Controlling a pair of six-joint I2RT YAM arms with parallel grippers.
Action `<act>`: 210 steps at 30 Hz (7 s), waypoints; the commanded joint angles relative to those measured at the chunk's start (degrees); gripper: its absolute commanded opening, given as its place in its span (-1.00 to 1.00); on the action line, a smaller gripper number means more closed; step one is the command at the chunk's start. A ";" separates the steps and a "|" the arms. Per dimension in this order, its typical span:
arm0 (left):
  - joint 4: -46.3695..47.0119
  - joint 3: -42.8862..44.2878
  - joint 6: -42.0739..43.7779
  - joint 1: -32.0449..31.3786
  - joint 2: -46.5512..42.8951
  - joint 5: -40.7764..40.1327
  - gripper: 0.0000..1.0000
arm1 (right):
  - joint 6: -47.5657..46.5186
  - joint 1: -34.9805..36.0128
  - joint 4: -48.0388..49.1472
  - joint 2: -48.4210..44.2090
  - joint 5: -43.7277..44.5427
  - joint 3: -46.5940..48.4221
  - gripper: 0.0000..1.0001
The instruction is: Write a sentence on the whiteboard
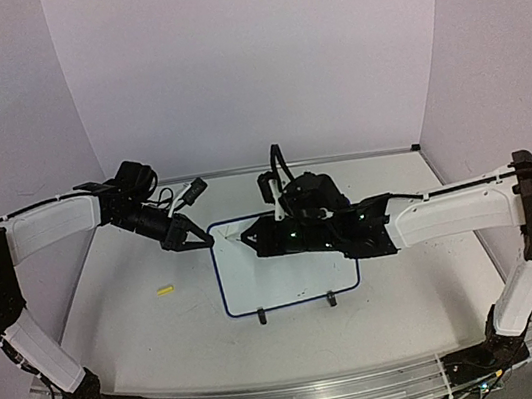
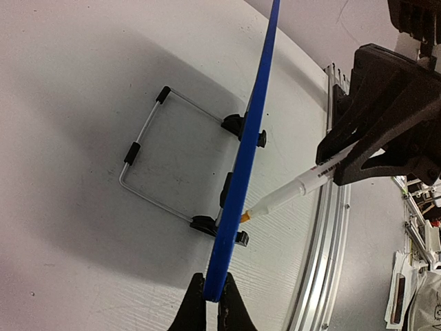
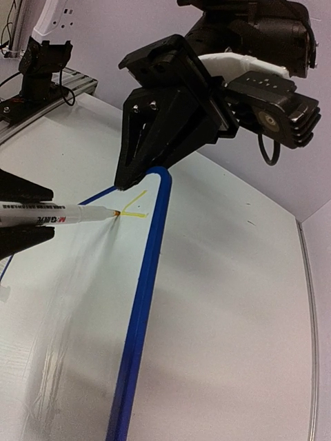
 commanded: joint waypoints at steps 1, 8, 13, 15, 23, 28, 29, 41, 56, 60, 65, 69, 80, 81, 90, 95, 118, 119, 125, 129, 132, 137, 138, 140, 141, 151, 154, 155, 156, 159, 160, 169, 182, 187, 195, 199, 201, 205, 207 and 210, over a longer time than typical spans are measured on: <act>-1.45 1.13 0.83 -0.54 -1.21 -3.43 -1.00 | 0.50 -0.15 -0.82 0.32 2.01 0.64 -1.00; -1.45 1.13 0.87 -0.52 -1.43 -3.57 -1.00 | 1.68 -0.10 -0.82 -0.08 1.18 -2.24 -1.00; -1.53 1.22 0.84 -0.52 -1.47 -3.56 -1.00 | 2.17 0.27 -0.82 -0.08 0.59 -3.68 -1.00; -1.51 1.19 0.84 -0.52 -1.44 -3.59 -1.00 | 2.30 0.42 -0.82 -0.01 -0.61 -4.06 -1.00; -1.47 1.13 0.86 -0.54 -1.39 -3.74 -1.00 | 1.41 0.70 1.24 -3.09 -2.74 -4.75 -1.00; -1.46 1.07 0.86 -0.52 -1.29 -3.95 -1.00 | 1.29 0.68 3.22 -6.16 -3.53 -5.37 -1.00; -1.45 1.04 0.89 -0.52 -1.24 -4.00 -1.00 | 1.31 0.68 3.24 -6.56 -3.03 -5.44 -1.00; -1.49 0.93 0.91 -0.59 -1.21 -4.25 -1.00 | 1.86 0.61 1.94 -4.76 0.50 -4.58 -1.00; -1.61 0.90 0.90 -0.61 -1.07 -4.48 -1.00 | 0.98 -0.12 0.24 -2.89 2.98 -2.52 -1.00; -1.62 0.96 0.97 -0.70 -0.93 -4.53 -1.00 | 0.87 -0.27 0.24 -2.75 3.26 -2.43 -1.00; -1.72 0.95 1.03 -0.70 -0.82 -4.53 -1.00 | 0.22 -0.42 0.23 -1.89 2.74 -1.45 -1.00; -1.70 0.95 1.04 -0.70 -0.73 -4.61 -1.00 | -0.22 -0.42 0.16 -1.07 2.18 -0.88 -1.00; -1.84 1.03 1.13 -0.78 -0.82 -4.69 -1.00 | 0.96 -0.44 -0.03 -0.55 1.18 -2.61 -1.00; -1.81 1.04 1.13 -0.78 -0.84 -4.70 -1.00 | 1.10 -0.45 -0.03 -0.73 1.19 -2.97 -1.00; -1.89 1.17 1.12 -0.79 -0.91 -4.79 -1.00 | 2.08 -0.44 -0.53 -1.78 -0.12 -4.88 -1.00; -1.90 1.14 1.13 -0.79 -0.89 -4.81 -1.00 | 2.20 -0.44 -0.78 -2.80 0.70 -5.38 -1.00; -1.98 1.14 1.21 -0.97 -0.90 -4.88 -1.00 | 0.28 -0.39 -1.26 -5.52 4.70 -2.39 -1.00; -1.98 1.15 1.19 -0.97 -0.87 -4.88 -1.00 | 0.20 -0.42 -1.26 -5.56 4.65 -2.31 -1.00; -2.03 1.17 1.18 -1.03 -0.96 -4.88 -1.00 | -0.05 -0.46 -1.26 -5.81 4.09 -2.34 -1.00; -2.11 1.22 1.23 -1.05 -0.92 -4.88 -1.00 | -0.59 -0.40 -0.75 -6.66 1.93 -2.44 -1.00; -2.09 1.21 1.21 -1.05 -1.01 -4.93 -1.00 | -1.03 -0.42 0.15 -8.37 0.26 -3.28 -1.00; -2.15 1.21 1.17 -1.05 -0.98 -5.10 -1.00 | -0.82 -0.44 0.07 -9.47 0.19 -4.34 -1.00; -2.15 1.21 1.17 -1.05 -1.00 -5.14 -1.00 | -0.76 -0.42 0.05 -9.14 0.17 -4.27 -1.00; -2.15 1.22 1.19 -1.09 -1.00 -5.15 -1.00 | -0.59 -0.39 -0.01 -8.30 0.01 -3.99 -1.00; -2.15 1.18 1.17 -1.06 -0.88 -5.15 -1.00 | -0.52 -0.43 -0.03 -7.90 -0.08 -3.87 -1.00; -2.15 1.15 1.29 -1.05 -0.83 -5.15 -1.00 | 0.37 -0.72 -0.37 -5.47 0.05 -3.49 -1.00; -2.15 1.13 1.28 -1.05 -0.83 -5.15 -1.00 | 0.64 -0.97 -0.46 -5.26 0.30 -3.57 -1.00; -2.15 1.13 1.30 -1.03 -0.75 -5.15 -1.00 | 0.69 -1.04 -0.47 -5.16 0.27 -3.54 -1.00; -2.15 1.17 1.29 -1.04 -0.74 -5.15 -1.00 | 0.72 -1.17 -0.50 -5.08 0.25 -3.48 -1.00; -2.25 1.21 1.27 -1.13 -0.63 -5.15 -1.00 | 0.69 -1.46 -0.56 -4.76 0.02 -3.27 -1.00; -2.24 1.21 1.28 -1.14 -0.66 -5.15 -1.00 | 0.70 -1.54 -0.56 -4.60 -0.08 -3.20 -1.00; -2.25 1.21 1.30 -1.13 -0.54 -5.32 -1.00 | 0.74 -1.90 -0.56 -3.47 -0.46 -2.65 -1.00; -2.37 1.21 1.36 -1.22 -0.66 -5.45 -1.00 | 2.86 -1.87 -1.52 -4.90 -0.29 -6.96 -1.00; -2.34 1.21 1.40 -1.23 -0.79 -5.52 -1.00 | 3.39 -1.87 -1.50 -5.42 -0.05 -8.29 -1.00; -2.41 1.22 1.49 -1.23 -0.88 -5.50 -1.00 | 2.12 -1.92 -2.54 -7.58 3.41 -6.59 -1.00; -2.42 1.23 1.43 -1.29 -0.92 -5.55 -1.00 | 1.30 -1.88 -3.25 -8.43 4.42 -5.35 -1.00; -2.41 1.26 1.47 -1.29 -0.95 -5.58 -1.00 | 0.90 -1.89 -3.46 -8.62 4.73 -4.90 -1.00; -2.41 1.32 1.49 -1.32 -0.92 -5.50 -1.00 | 0.41 -1.89 -3.55 -8.40 5.09 -3.90 -1.00; -2.41 1.27 1.47 -1.32 -0.93 -5.50 -1.00 | 0.34 -1.91 -3.55 -8.32 5.27 -3.64 -1.00; -2.45 1.30 1.42 -1.32 -0.93 -5.52 -1.00 | 0.10 -1.91 -3.55 -8.38 5.36 -3.49 -1.00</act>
